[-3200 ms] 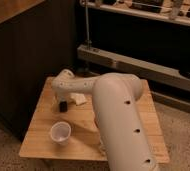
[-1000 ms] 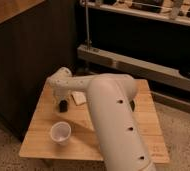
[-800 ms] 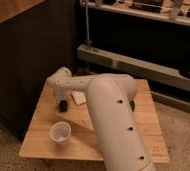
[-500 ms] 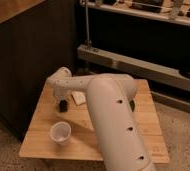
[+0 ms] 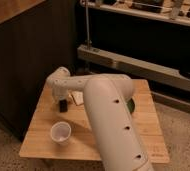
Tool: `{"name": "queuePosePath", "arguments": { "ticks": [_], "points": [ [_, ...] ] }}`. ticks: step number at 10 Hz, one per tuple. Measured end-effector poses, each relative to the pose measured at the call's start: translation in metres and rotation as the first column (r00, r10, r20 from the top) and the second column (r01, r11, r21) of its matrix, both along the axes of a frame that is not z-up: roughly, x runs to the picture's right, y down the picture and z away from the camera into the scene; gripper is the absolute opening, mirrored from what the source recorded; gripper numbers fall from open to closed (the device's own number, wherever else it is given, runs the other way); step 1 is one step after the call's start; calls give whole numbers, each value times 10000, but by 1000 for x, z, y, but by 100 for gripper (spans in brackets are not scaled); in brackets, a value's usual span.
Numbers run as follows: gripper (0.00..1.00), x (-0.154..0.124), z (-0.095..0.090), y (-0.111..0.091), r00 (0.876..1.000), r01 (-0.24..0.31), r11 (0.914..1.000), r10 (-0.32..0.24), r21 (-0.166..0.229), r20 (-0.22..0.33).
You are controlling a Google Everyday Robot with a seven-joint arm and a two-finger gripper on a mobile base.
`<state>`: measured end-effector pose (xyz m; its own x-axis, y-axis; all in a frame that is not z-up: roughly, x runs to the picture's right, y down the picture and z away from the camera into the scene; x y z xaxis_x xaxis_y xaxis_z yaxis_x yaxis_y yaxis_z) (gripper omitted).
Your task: Place the eraser on the white sponge
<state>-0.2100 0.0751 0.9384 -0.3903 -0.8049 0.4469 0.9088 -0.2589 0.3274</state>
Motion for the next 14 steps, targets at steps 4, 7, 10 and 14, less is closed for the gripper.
{"name": "queuePosePath", "arguments": {
  "ticks": [4,7,10,14],
  "points": [
    [18,1,-1,1,9999,-50,10000,50,-15,-146],
    [0,-1,-4,0,9998,64,9997,-59,251,-209],
    [0,-1,-8,-1,10000,40,9991,-37,417,-76],
    [0,5,-32,-7,9991,-185,9957,150,906,392]
  ]
}}
